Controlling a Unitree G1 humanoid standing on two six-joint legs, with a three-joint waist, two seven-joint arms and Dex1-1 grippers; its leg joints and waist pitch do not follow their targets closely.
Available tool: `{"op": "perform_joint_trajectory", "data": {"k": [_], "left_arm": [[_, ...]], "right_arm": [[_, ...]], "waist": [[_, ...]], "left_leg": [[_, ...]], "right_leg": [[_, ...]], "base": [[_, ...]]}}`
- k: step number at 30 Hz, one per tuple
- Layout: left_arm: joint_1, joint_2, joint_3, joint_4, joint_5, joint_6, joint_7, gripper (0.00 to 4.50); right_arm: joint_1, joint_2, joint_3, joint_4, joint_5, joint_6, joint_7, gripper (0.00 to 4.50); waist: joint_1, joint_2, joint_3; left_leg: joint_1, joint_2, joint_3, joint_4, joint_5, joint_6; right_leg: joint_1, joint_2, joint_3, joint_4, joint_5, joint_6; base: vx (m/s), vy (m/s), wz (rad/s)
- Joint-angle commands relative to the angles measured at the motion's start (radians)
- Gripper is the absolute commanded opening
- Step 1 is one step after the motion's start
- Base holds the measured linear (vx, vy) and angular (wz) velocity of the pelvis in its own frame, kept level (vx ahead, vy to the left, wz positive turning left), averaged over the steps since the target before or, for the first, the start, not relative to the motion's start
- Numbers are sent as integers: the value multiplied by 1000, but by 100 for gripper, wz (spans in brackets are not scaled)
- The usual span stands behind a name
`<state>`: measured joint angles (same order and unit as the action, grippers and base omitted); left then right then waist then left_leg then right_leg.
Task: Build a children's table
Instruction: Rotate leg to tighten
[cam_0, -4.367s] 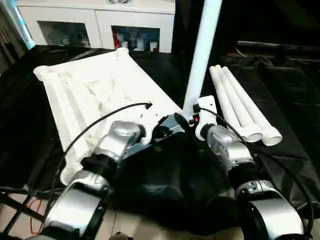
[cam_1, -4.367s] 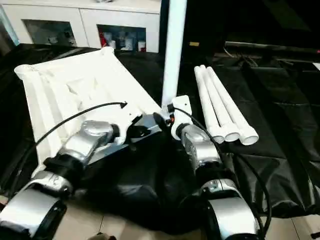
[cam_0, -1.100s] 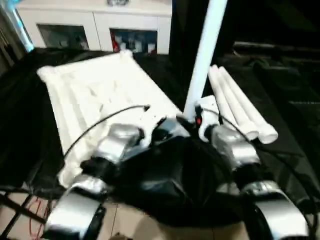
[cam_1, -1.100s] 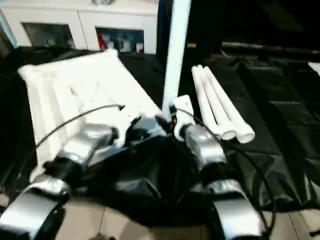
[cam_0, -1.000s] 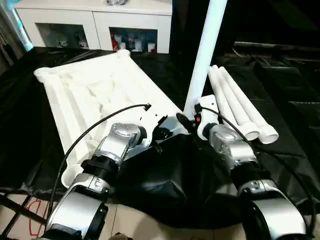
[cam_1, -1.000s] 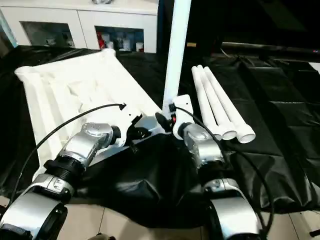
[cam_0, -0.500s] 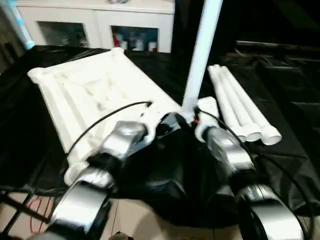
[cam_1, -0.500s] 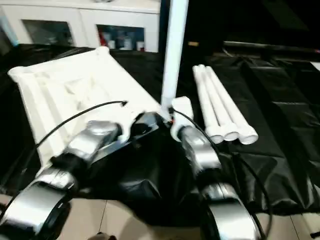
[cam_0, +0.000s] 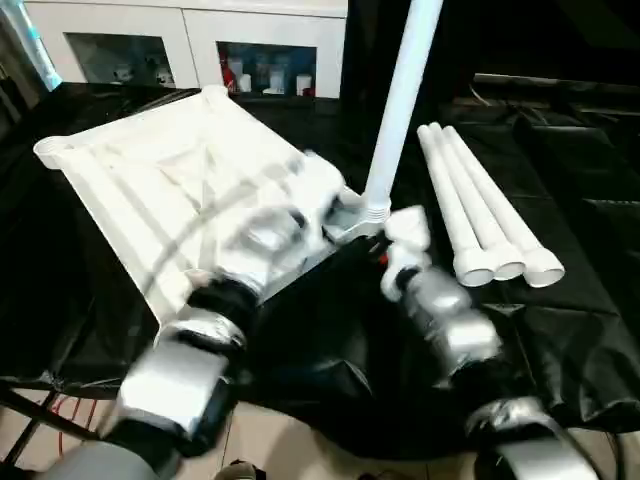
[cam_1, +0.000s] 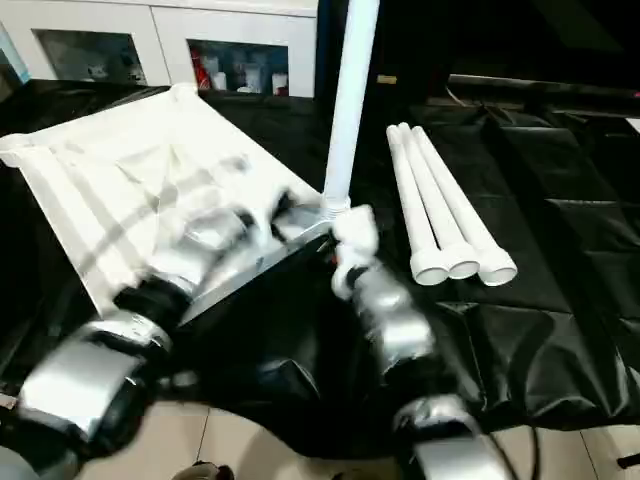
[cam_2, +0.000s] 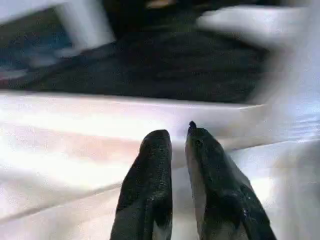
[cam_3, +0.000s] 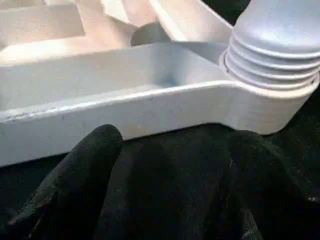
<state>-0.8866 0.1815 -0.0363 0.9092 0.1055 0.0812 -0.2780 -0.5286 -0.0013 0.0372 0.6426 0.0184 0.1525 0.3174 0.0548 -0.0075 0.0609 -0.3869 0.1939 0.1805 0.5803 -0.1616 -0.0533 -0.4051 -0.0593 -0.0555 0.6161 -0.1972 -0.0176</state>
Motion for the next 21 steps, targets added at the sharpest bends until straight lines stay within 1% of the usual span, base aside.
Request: {"op": "perform_joint_trajectory", "data": {"k": [1, 2, 3, 4, 5, 6, 7, 8, 9, 10, 11, 12, 13, 14, 15, 16, 17, 18, 19, 20, 21], "left_arm": [[27, 57, 36, -81, 31, 50, 40, 72], [27, 57, 36, -81, 31, 50, 40, 72], [53, 95, 48, -139, 45, 87, 43, 72], [70, 116, 55, -174, 52, 111, 44, 72], [70, 116, 55, -174, 52, 111, 44, 72], [104, 154, 62, -247, 72, 170, 45, 72], [148, 201, 47, -332, 110, 252, 33, 72], [148, 201, 47, -332, 110, 252, 33, 72], [203, 249, 43, -430, 155, 349, 26, 72], [203, 249, 43, -430, 155, 349, 26, 72], [258, 298, 33, -516, 194, 433, 6, 72], [290, 327, 27, -567, 215, 482, -7, 72], [311, 346, 28, -592, 232, 508, -8, 72], [335, 375, 28, -617, 255, 535, -11, 72], [335, 375, 28, -617, 255, 535, -11, 72], [347, 393, 28, -627, 270, 550, -9, 72], [357, 406, 26, -635, 281, 566, -8, 72], [366, 415, 23, -646, 281, 579, -12, 72], [371, 418, 22, -652, 275, 585, -18, 72], [384, 410, 32, -677, 239, 614, -34, 72], [391, 411, 19, -681, 232, 618, -52, 72]], "right_arm": [[-5, -4, 9, -23, -19, 18, -2, 387], [-5, -4, 9, -23, -19, 18, -2, 387], [-4, -4, 17, -25, -25, 16, 2, 387], [-2, -3, 21, -27, -27, 16, 4, 387], [-2, -3, 21, -27, -27, 16, 4, 387], [-1, -3, 26, -30, -26, 23, 11, 387], [0, -2, 30, -32, -22, 33, 9, 387], [0, -2, 30, -32, -22, 33, 9, 387], [-4, -2, 34, -23, -23, 39, 5, 387], [-4, -2, 34, -23, -23, 39, 5, 387], [-11, 0, 35, -12, -25, 44, -1, 387], [-16, 1, 35, -4, -27, 45, -6, 387], [-22, 3, 34, 4, -29, 45, -8, 387], [-32, 5, 32, 16, -32, 44, -15, 387], [-32, 5, 32, 16, -32, 44, -15, 387], [-40, 5, 29, 25, -33, 43, -20, 387], [-46, 5, 27, 34, -32, 42, -24, 387], [-52, 5, 26, 40, -30, 43, -29, 387], [-55, 6, 24, 44, -29, 44, -32, 387], [-61, 7, 24, 52, -25, 45, -35, 387], [-65, 7, 24, 59, -24, 45, -38, 387]], "waist": [[9, 1, -78], [9, 2, -77], [11, 3, -78], [13, 5, -78], [13, 6, -77], [22, 7, -79], [19, 2, -77], [22, 6, -77], [21, 4, -76], [22, 6, -75], [20, 2, -74], [19, 6, -74], [19, 8, -75], [18, 8, -72], [17, 8, -72], [21, 11, -71], [22, 11, -71], [23, 11, -69], [26, 12, -69], [28, 14, -69], [29, 19, -69]], "left_leg": [[25, 39, -14, -55, -129, 67], [26, 42, -15, -56, -135, 59], [28, 44, -14, -56, -133, 49], [26, 44, -14, -56, -117, 45], [26, 41, -12, -55, -114, 45], [30, 46, -13, -54, -101, 40], [24, 44, -11, -56, -93, 42], [25, 44, -12, -56, -97, 40], [26, 41, -10, -56, -104, 37], [24, 45, -13, -57, -106, 29], [24, 42, -10, -58, -112, 27], [23, 43, -13, -59, -105, 21], [28, 44, -11, -58, -111, 16], [28, 41, -10, -60, -127, 5], [27, 41, -12, -60, -135, 0], [33, 40, -11, -60, -154, -9], [34, 41, -11, -61, -160, -13], [30, 40, -13, -64, -170, -22], [32, 40, -12, -64, -178, -27], [33, 40, -14, -65, -192, -41], [33, 41, -15, -66, -199, -47]], "right_leg": [[59, -80, 43, -60, -17, -238], [59, -82, 44, -59, -21, -239], [58, -83, 45, -57, -20, -239], [57, -83, 45, -54, 1, -240], [54, -79, 45, -55, 7, -240], [55, -82, 46, -49, 37, -244], [56, -79, 45, -48, 44, -245], [53, -80, 44, -48, 31, -239], [52, -79, 44, -51, 18, -234], [54, -84, 45, -49, 4, -232], [52, -79, 45, -53, -11, -225], [53, -80, 45, -50, -12, -224], [49, -80, 46, -51, -18, -222], [47, -76, 46, -55, -39, -217], [47, -77, 46, -55, -46, -214], [43, -76, 47, -59, -66, -210], [42, -76, 47, -58, -68, -209], [44, -76, 46, -58, -76, -206], [42, -75, 46, -60, -81, -203], [42, -75, 47, -59, -78, -200], [42, -76, 46, -58, -78, -201]], "base": [[0, 0, 0], [0, 0, 0], [0, 0, 0], [0, 0, 0], [0, 0, 0], [0, 0, 0], [0, 0, 0], [0, 0, 0], [0, 0, 0], [0, 0, 0], [0, 0, 0], [0, 0, 0], [0, 0, 0], [0, 0, 0], [0, 0, 0], [0, 0, 0], [0, 0, 0], [0, 0, 0], [0, 0, 0], [0, 0, 0], [0, 0, 0]]}}
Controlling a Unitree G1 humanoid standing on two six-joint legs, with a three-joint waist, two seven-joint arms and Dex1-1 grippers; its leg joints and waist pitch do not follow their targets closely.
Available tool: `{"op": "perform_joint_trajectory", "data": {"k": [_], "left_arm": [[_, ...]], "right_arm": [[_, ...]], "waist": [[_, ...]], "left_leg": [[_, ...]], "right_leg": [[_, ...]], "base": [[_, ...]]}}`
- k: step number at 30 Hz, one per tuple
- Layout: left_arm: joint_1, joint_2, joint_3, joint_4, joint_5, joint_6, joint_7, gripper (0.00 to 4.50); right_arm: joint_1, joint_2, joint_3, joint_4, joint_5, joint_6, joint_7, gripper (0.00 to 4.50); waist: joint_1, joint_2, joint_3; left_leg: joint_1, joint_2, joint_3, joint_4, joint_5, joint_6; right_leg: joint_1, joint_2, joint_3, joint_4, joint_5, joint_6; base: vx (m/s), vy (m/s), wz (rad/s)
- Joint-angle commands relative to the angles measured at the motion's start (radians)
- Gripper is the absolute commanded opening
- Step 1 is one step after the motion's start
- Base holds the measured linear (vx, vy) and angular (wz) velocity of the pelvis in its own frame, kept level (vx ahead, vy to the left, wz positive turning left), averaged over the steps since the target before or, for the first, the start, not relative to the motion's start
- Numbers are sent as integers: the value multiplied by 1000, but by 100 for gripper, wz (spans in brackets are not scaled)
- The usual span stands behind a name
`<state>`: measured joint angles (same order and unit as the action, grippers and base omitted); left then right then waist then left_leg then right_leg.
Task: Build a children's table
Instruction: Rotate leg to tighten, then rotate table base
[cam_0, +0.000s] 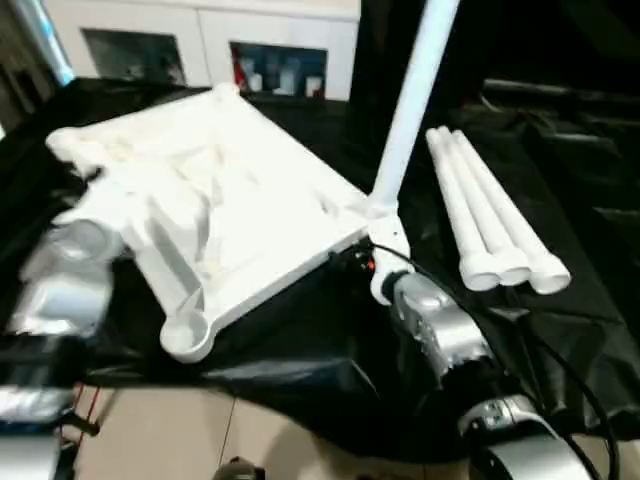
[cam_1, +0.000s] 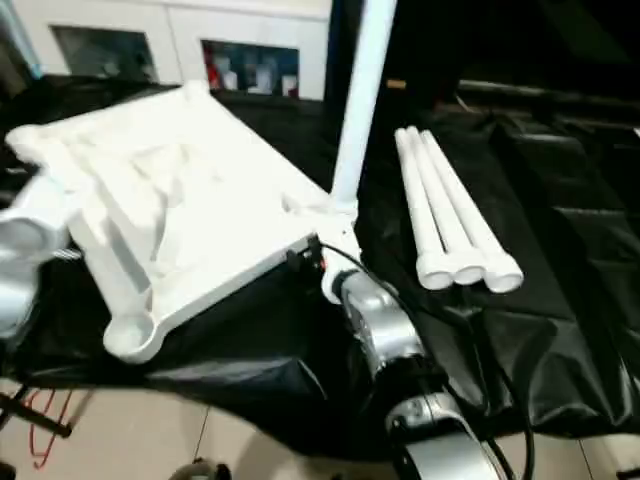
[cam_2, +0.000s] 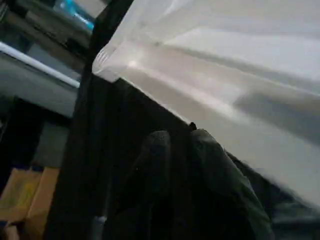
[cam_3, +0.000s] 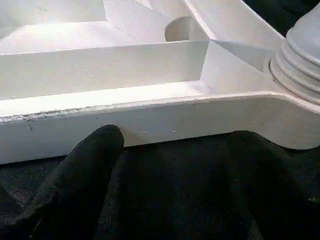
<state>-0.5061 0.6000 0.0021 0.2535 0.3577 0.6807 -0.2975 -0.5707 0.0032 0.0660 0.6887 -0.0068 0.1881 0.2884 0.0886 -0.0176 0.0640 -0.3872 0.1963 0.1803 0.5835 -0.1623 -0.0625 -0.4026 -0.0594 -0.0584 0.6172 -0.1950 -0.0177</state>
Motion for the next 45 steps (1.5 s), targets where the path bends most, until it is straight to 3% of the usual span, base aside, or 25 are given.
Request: {"op": "perform_joint_trajectory", "data": {"k": [1, 2, 3, 4, 10, 17, 23, 24, 25, 27, 29, 30, 33, 40, 45], "left_arm": [[11, -8, -20, -26, -20, 18, -33, 72], [14, -4, -32, -25, -17, 17, -42, 55], [24, -13, -44, -36, -33, 9, -75, 55], [29, -19, -53, -49, -39, 3, -97, 55], [32, -16, -86, -64, -49, 18, -146, 7], [58, 43, -167, -69, -37, 95, -261, 2], [79, 67, -242, -156, -124, 136, -449, 2], [80, 70, -264, -181, -150, 129, -499, 2], [79, 66, -269, -185, -161, 119, -516, 2], [73, 52, -291, -212, -198, 109, -572, 2], [72, 51, -297, -222, -206, 103, -590, 2], [71, 49, -305, -228, -214, 97, -608, 2], [52, 35, -338, -245, -249, 74, -681, 2], [-13, -31, -373, -224, -295, 32, -737, 2], [-82, -102, -394, -121, -272, -29, -712, 2]], "right_arm": [[-23, 3, -5, 13, 2, 9, -9, 387], [-25, 3, -4, 17, 2, 8, -11, 387], [-34, 5, -8, 30, 3, 7, -20, 387], [-41, 7, -14, 41, 4, 8, -30, 387], [-63, 7, -22, 70, 4, 5, -42, 387], [-88, -2, -7, 111, -6, 1, -25, 387], [-128, -5, -2, 181, -15, -23, -6, 387], [-139, -7, 3, 198, -18, -27, 3, 387], [-142, -7, 4, 203, -19, -28, 5, 387], [-155, -7, 5, 220, -17, -33, 10, 387], [-158, -7, 6, 225, -18, -35, 12, 387], [-161, -9, 9, 230, -19, -38, 17, 387], [-176, -12, 18, 252, -23, -52, 42, 387], [-180, -15, 24, 262, -26, -66, 62, 387], [-170, -16, 32, 256, -31, -73, 68, 387]], "waist": [[-6, 24, -72], [-6, 23, -72], [-6, 31, -73], [-8, 27, -74], [-9, 26, -75], [-13, 27, -75], [-14, 29, -75], [-15, 22, -74], [-14, 24, -74], [-16, 16, -71], [-14, 20, -71], [-12, 14, -70], [-11, 14, -71], [-16, 12, -76], [-29, 15, -76]], "left_leg": [[31, 35, -15, -70, -213, -43], [31, 35, -15, -70, -218, -45], [29, 34, -17, -69, -219, -47], [30, 34, -16, -69, -221, -48], [27, 32, -17, -68, -217, -45], [29, 32, -17, -67, -213, -46], [30, 32, -15, -66, -210, -46], [28, 32, -14, -66, -211, -46], [28, 32, -15, -66, -212, -46], [28, 32, -13, -66, -222, -40], [30, 33, -13, -66, -225, -41], [29, 33, -13, -66, -221, -40], [29, 33, -13, -66, -214, -42], [22, 29, -11, -62, -166, -34], [20, 25, -10, -58, -164, -25]], "right_leg": [[40, -74, 49, -61, -93, -197], [41, -75, 49, -61, -97, -196], [41, -76, 50, -60, -97, -191], [40, -77, 50, -63, -96, -195], [44, -76, 49, -61, -84, -195], [41, -74, 49, -59, -83, -201], [42, -76, 49, -57, -74, -221], [43, -77, 50, -57, -75, -225], [44, -77, 50, -55, -78, -228], [43, -78, 51, -61, -118, -217], [42, -79, 52, -62, -133, -215], [42, -77, 52, -61, -139, -210], [41, -77, 51, -60, -142, -204], [51, -75, 51, -52, -73, -211], [52, -71, 50, -56, -58, -220]], "base": [[0, 0, 0], [0, 0, 0], [0, 0, 0], [0, 0, 0], [0, 0, 0], [0, 0, 0], [0, 0, 0], [0, 0, 0], [0, 0, 0], [0, 0, 0], [0, 0, 0], [0, 0, 0], [0, 0, 0], [0, 0, 0], [0, 0, 0]]}}
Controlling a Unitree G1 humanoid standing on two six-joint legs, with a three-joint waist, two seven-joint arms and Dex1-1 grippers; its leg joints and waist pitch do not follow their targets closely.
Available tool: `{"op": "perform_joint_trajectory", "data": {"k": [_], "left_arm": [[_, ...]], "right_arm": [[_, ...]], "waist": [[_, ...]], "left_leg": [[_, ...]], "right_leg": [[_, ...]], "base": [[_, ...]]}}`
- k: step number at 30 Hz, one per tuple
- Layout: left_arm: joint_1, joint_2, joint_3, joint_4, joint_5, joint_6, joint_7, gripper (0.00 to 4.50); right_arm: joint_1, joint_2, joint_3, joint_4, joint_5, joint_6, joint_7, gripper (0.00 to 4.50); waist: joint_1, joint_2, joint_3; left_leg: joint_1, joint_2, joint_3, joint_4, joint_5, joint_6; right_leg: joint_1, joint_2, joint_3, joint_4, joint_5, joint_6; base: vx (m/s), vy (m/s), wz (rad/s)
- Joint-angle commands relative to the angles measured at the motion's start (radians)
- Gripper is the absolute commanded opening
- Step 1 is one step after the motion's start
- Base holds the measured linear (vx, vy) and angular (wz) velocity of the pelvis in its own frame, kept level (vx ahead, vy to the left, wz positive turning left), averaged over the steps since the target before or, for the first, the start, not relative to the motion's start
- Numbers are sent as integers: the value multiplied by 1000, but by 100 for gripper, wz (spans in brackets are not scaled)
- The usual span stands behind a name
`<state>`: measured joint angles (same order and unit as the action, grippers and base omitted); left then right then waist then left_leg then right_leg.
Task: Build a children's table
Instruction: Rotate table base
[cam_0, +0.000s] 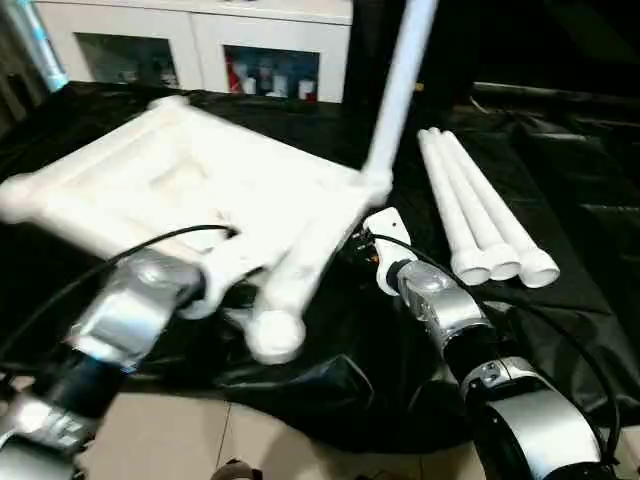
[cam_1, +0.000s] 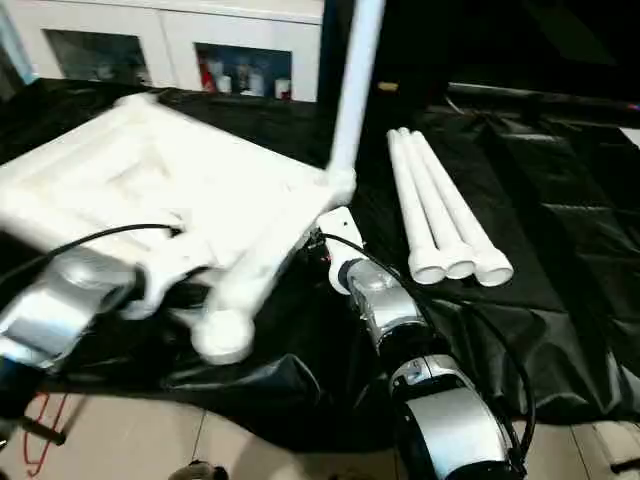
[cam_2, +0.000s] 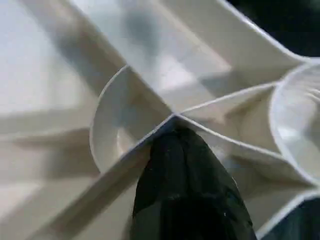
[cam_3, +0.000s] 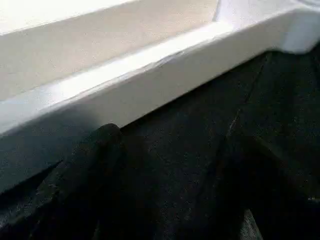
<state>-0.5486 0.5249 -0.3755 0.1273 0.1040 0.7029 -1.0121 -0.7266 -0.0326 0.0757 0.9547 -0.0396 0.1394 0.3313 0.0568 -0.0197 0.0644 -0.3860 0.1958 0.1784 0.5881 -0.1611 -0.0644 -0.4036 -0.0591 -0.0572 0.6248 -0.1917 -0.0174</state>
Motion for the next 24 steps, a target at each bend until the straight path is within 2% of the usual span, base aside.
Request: {"op": "perform_joint_trajectory", "data": {"k": [1, 2, 6, 7, 8, 9, 12, 13, 15, 16, 19, 23, 24], "left_arm": [[-41, -28, -17, 8, -17, -53, 3, 2], [-77, -59, -16, 81, -1, -96, 42, 2], [-136, -102, -12, 201, 28, -159, 111, 2], [-153, -110, -12, 232, 40, -173, 135, 2], [-191, -126, -14, 303, 64, -205, 181, 2], [-242, -152, -6, 403, 89, -246, 255, 2], [-273, -175, 3, 485, 97, -285, 311, 2], [-287, -184, 1, 530, 108, -308, 345, 2], [-300, -193, 3, 575, 114, -333, 377, 2], [-307, -208, 10, 627, 118, -379, 423, 2], [-305, -214, 15, 635, 112, -405, 413, 2], [-271, -215, 71, 467, 36, -333, 342, 2], [-243, -208, 89, 375, -3, -307, 304, 0]], "right_arm": [[-14, 20, 23, -11, 2, -24, 25, 387], [-13, 19, 20, -7, -4, -29, 22, 387], [-8, 14, 16, -11, -7, -30, 17, 387], [-6, 12, 15, -13, -9, -30, 12, 387], [-1, 6, 14, -20, -11, -30, 4, 387], [9, -6, 9, -39, -14, -29, -11, 387], [14, -16, 3, -59, -17, -30, -31, 387], [17, -21, -6, -73, -15, -23, -47, 387], [16, -25, -15, -82, -13, -16, -63, 387], [19, -38, -41, -121, 0, 17, -89, 387], [20, -51, -60, -153, 10, 48, -103, 387], [12, -87, -78, -215, 15, 147, -105, 387], [-5, -102, -92, -219, 34, 164, -90, 405]], "waist": [[2, 15, -78], [0, 20, -78], [1, 16, -79], [-1, 20, -80], [0, 19, -81], [3, 28, -79], [5, 23, -80], [7, 25, -82], [6, 24, -81], [6, 30, -81], [9, 27, -84], [13, 27, -84], [15, 28, -85]], "left_leg": [[19, 27, -10, -63, -166, -21], [18, 27, -11, -63, -167, -21], [19, 29, -12, -61, -175, -18], [21, 27, -10, -59, -173, -15], [21, 27, -10, -58, -170, -13], [22, 24, -9, -57, -173, -11], [19, 25, -13, -58, -175, -11], [20, 27, -15, -58, -173, -14], [19, 25, -13, -56, -174, -9], [20, 24, -14, -56, -175, -8], [20, 26, -14, -55, -155, 0], [21, 30, -14, -54, -142, 2], [22, 33, -14, -53, -138, 2]], "right_leg": [[57, -75, 49, -62, -60, -224], [57, -74, 49, -62, -59, -226], [60, -77, 49, -63, -61, -230], [57, -73, 48, -66, -52, -231], [58, -73, 49, -64, -44, -234], [56, -69, 48, -68, -35, -231], [61, -73, 47, -66, -33, -231], [63, -77, 47, -62, -30, -236], [61, -73, 47, -65, -32, -235], [62, -71, 47, -65, -29, -235], [64, -73, 46, -62, 4, -241], [66, -76, 46, -57, 30, -266], [67, -79, 46, -54, 44, -273]], "base": [[0, 0, 0], [0, 0, 0], [0, 0, 0], [0, 0, 0], [0, 0, 0], [0, 0, 0], [0, 0, 0], [0, 0, 0], [0, 0, 0], [0, 0, 0], [0, 0, 0], [0, 0, 0], [0, 0, 0]]}}
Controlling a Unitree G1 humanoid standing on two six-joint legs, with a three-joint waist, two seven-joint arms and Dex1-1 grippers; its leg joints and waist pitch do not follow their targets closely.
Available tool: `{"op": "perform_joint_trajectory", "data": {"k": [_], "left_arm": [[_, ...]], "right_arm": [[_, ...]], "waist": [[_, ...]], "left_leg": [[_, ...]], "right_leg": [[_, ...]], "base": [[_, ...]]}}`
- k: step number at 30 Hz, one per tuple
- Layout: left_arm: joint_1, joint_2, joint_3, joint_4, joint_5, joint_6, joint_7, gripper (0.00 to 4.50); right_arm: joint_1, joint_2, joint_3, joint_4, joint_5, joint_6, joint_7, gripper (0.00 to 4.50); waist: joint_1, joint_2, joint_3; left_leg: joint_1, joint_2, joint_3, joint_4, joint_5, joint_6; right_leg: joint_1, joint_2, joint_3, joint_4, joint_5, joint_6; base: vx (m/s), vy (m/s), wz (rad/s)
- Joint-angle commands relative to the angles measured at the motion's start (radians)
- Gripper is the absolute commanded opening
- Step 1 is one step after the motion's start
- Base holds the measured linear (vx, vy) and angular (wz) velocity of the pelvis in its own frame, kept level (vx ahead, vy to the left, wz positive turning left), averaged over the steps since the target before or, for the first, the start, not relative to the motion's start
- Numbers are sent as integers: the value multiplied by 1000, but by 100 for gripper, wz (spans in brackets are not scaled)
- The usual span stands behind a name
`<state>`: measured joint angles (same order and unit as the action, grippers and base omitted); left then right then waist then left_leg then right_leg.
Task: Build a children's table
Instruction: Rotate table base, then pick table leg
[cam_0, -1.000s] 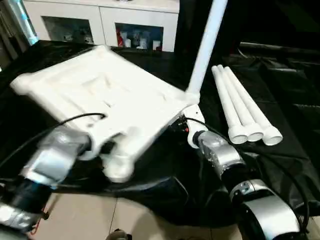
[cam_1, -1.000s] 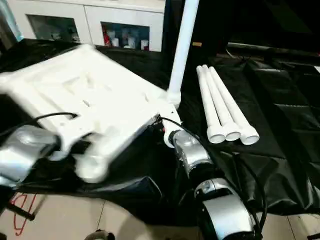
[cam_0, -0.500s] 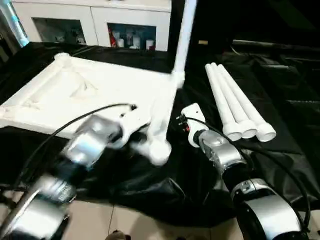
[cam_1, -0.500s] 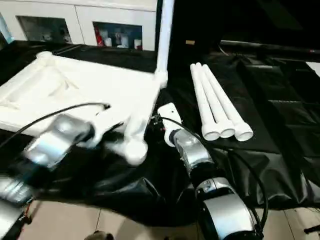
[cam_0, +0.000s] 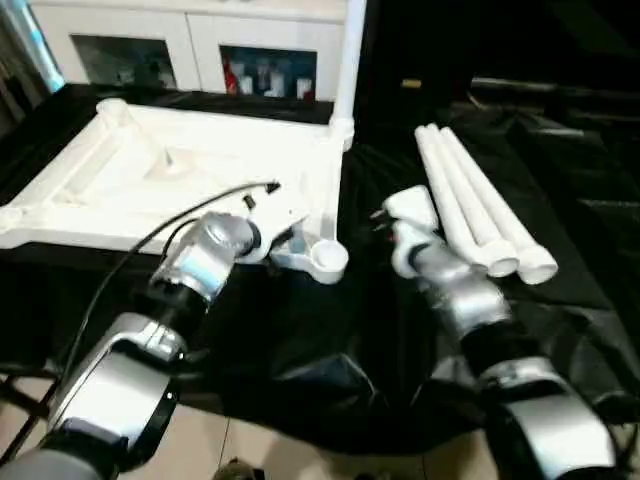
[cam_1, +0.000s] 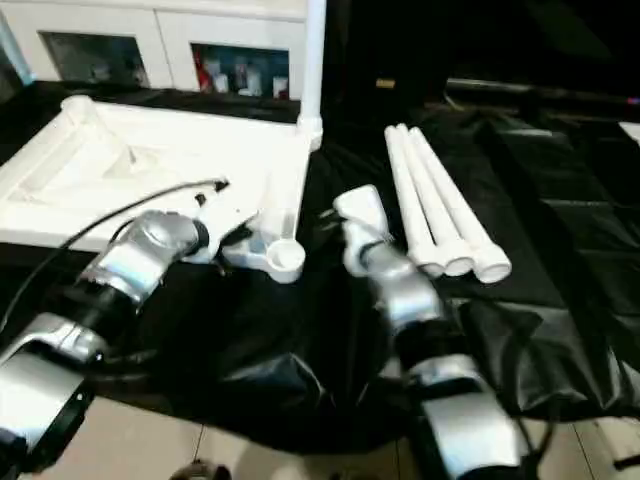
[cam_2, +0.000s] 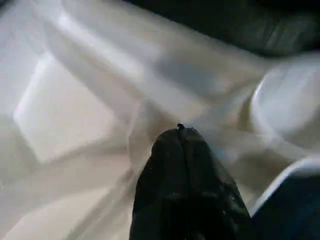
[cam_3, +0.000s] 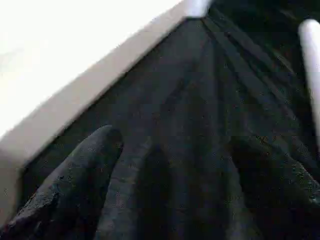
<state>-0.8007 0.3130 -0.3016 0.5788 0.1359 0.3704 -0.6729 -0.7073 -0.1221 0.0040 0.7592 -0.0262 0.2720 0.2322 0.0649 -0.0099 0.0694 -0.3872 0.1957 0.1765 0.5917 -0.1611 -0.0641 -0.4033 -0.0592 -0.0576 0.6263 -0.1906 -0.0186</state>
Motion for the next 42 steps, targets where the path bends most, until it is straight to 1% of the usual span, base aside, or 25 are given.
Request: {"op": "perform_joint_trajectory", "data": {"k": [1, 2, 4, 5, 6, 9, 10, 12, 13, 14, 15, 16, 17, 18, 20, 21, 22, 23, 25, 27, 28, 29, 32, 37, 42], "left_arm": [[25, 7, 25, -125, -57, 44, -54, 0], [36, 8, 31, -156, -72, 56, -66, 0], [57, 15, 39, -208, -97, 41, -73, 0], [68, 13, 61, -237, -124, 73, -74, 21], [72, 13, 73, -249, -143, 97, -87, 21], [97, 25, 92, -305, -174, 151, -122, 54], [109, 30, 93, -331, -174, 164, -127, 54], [145, 53, 84, -409, -184, 197, -156, 79], [147, 54, 83, -413, -185, 199, -158, 86], [152, 58, 80, -425, -188, 203, -165, 89], [170, 75, 64, -469, -200, 220, -182, 91], [181, 85, 54, -492, -203, 224, -193, 112], [191, 94, 46, -516, -207, 236, -200, 112], [200, 101, 39, -538, -210, 247, -205, 129], [210, 108, 32, -567, -214, 268, -212, 131], [216, 114, 25, -581, -212, 275, -219, 134], [226, 122, 18, -599, -209, 286, -227, 157], [229, 125, 16, -606, -208, 290, -229, 167], [236, 129, 16, -621, -212, 307, -234, 172], [242, 141, 7, -640, -217, 328, -235, 172], [244, 145, 3, -644, -218, 333, -237, 172], [244, 148, 1, -647, -218, 335, -238, 172], [249, 159, -7, -665, -216, 348, -242, 172], [250, 167, -12, -675, -213, 362, -244, 172], [250, 176, -16, -684, -218, 373, -244, 172]], "right_arm": [[-39, -23, -24, -16, 20, 33, 7, 405], [-48, -30, -26, -10, 19, 34, 5, 405], [-87, -45, -38, 18, 21, 56, 1, 433], [-124, -58, -46, 54, 20, 63, -6, 433], [-145, -65, -50, 78, 20, 63, -11, 441], [-213, -86, -65, 158, 19, 60, -30, 450], [-228, -91, -66, 175, 17, 63, -37, 450], [-275, -104, -71, 240, 15, 45, -59, 450], [-277, -105, -71, 244, 15, 44, -60, 450], [-284, -107, -73, 255, 15, 40, -64, 450], [-314, -118, -79, 303, 12, 41, -85, 450], [-328, -125, -84, 329, 13, 54, -95, 450], [-342, -132, -85, 357, 10, 63, -100, 450], [-351, -139, -81, 380, 3, 70, -105, 450], [-360, -147, -79, 410, -2, 84, -105, 450], [-362, -151, -74, 424, -8, 95, -99, 450], [-368, -156, -68, 447, -14, 99, -100, 450], [-370, -158, -67, 455, -16, 97, -105, 450], [-376, -162, -71, 471, -12, 100, -111, 450], [-384, -171, -87, 503, 0, 110, -117, 450], [-385, -174, -91, 511, 3, 121, -111, 450], [-385, -175, -93, 515, 5, 128, -107, 450], [-388, -181, -111, 536, 20, 160, -86, 450], [-388, -182, -146, 557, 51, 196, -43, 450], [-383, -181, -156, 572, 62, 243, 12, 450]], "waist": [[6, 18, -88], [6, 18, -89], [3, 17, -85], [-1, 18, -83], [-2, 14, -82], [-3, 11, -80], [-3, 13, -80], [-5, 10, -81], [-3, 13, -82], [-4, 13, -83], [-4, 12, -83], [-4, 9, -83], [-3, 9, -83], [-2, 7, -81], [-1, 7, -81], [-2, 3, -79], [-1, 4, -80], [-2, 4, -79], [-3, 2, -79], [-2, 3, -80], [-2, 5, -80], [-3, 3, -79], [-3, 7, -80], [-3, 6, -81], [-1, 7, -81]], "left_leg": [[22, 33, -10, -56, -140, 4], [22, 33, -10, -55, -142, 3], [22, 29, -8, -56, -166, -2], [23, 28, -8, -57, -178, -11], [23, 27, -7, -57, -186, -13], [25, 27, -6, -56, -202, -24], [25, 28, -6, -55, -200, -26], [21, 27, -6, -56, -181, -22], [24, 29, -7, -56, -181, -24], [22, 27, -6, -55, -174, -21], [21, 28, -6, -55, -162, -18], [21, 28, -5, -55, -162, -16], [21, 28, -6, -54, -161, -18], [22, 27, -3, -54, -170, -18], [21, 28, -4, -54, -169, -18], [19, 25, -3, -54, -172, -16], [19, 26, -4, -54, -171, -18], [18, 25, -3, -54, -173, -20], [17, 26, -3, -53, -170, -20], [18, 25, -2, -52, -166, -19], [17, 25, -3, -52, -168, -21], [16, 23, -3, -52, -172, -21], [17, 24, -4, -51, -177, -24], [16, 24, -4, -50, -170, -16], [16, 26, -4, -49, -168, -14]], "right_leg": [[65, -78, 46, -56, 40, -276], [65, -78, 46, -55, 37, -277], [61, -73, 46, -61, -14, -267], [60, -73, 46, -61, -41, -265], [59, -72, 46, -65, -59, -260], [55, -74, 46, -68, -113, -246], [55, -73, 47, -67, -116, -239], [55, -70, 46, -64, -88, -236], [54, -72, 46, -61, -82, -240], [54, -70, 46, -61, -72, -240], [55, -70, 45, -57, -54, -245], [54, -69, 45, -58, -52, -244], [55, -70, 45, -56, -51, -245], [53, -69, 45, -57, -61, -243], [54, -69, 45, -55, -63, -240], [54, -67, 45, -59, -74, -234], [55, -69, 44, -57, -81, -231], [53, -68, 45, -59, -90, -229], [54, -69, 45, -58, -90, -228], [54, -69, 45, -58, -90, -226], [54, -68, 45, -57, -91, -226], [54, -66, 44, -58, -93, -225], [54, -67, 44, -58, -95, -224], [55, -66, 43, -56, -75, -237], [55, -68, 42, -56, -78, -248]], "base": [[0, 0, 0], [0, 0, 0], [0, 0, 0], [0, 0, 0], [0, 0, 0], [0, 0, 0], [0, 0, 0], [0, 0, 0], [0, 0, 0], [0, 0, 0], [0, 0, 0], [0, 0, 0], [0, 0, 0], [0, 0, 0], [0, 0, 0], [0, 0, 0], [0, 0, 0], [0, 0, 0], [0, 0, 0], [0, 0, 0], [0, 0, 0], [0, 0, 0], [0, 0, 0], [0, 0, 0], [0, 0, 0]]}}
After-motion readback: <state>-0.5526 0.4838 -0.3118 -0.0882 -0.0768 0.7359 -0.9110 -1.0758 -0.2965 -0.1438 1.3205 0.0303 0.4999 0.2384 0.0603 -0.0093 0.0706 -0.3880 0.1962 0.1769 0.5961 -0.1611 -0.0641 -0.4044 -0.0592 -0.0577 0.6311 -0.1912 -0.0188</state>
